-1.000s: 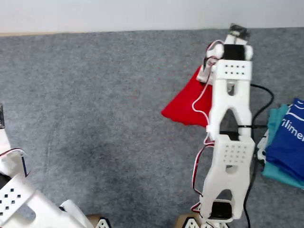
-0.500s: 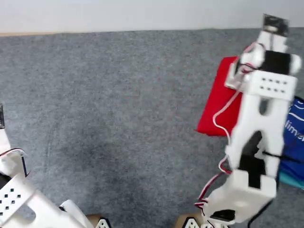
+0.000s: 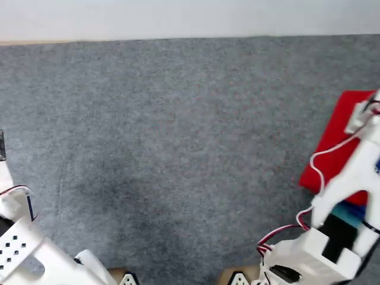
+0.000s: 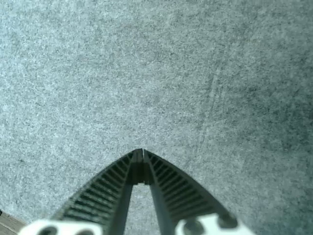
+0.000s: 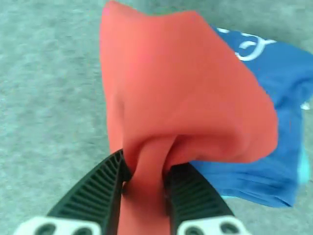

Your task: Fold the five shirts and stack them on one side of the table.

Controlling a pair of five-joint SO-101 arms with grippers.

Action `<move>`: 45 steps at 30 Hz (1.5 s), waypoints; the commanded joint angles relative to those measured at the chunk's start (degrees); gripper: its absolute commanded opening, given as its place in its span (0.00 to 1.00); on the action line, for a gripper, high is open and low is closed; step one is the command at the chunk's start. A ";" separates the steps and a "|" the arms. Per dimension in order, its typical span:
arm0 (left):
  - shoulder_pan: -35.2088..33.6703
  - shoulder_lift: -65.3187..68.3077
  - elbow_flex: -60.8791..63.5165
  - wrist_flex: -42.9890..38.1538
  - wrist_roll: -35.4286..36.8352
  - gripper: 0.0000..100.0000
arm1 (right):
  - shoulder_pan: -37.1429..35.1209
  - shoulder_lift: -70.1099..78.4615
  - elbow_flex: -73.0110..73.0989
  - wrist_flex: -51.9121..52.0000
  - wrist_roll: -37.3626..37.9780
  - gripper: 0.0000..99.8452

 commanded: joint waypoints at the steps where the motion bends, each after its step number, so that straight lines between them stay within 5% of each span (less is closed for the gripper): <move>1: 0.18 -0.44 -0.22 -0.62 -0.44 0.00 | 4.18 -3.38 -0.35 2.33 2.90 0.01; 18: 0.18 -0.79 -0.22 -0.53 -0.44 0.00 | 16.92 8.57 -0.44 -3.74 8.26 0.01; 28: 0.18 -0.44 -0.13 -0.53 -0.44 0.00 | 17.45 16.92 -0.70 -16.75 8.79 0.01; 32: 0.18 -0.44 -0.13 -0.53 -0.44 0.00 | 17.45 17.10 -0.53 -19.47 15.74 0.01; 39: 0.18 -0.79 4.18 -0.88 -0.53 0.00 | 18.07 15.87 -1.49 -16.84 17.05 0.22; 45: 0.18 -0.88 4.53 -0.97 -0.53 0.00 | 17.98 10.86 -6.59 -12.70 16.53 0.24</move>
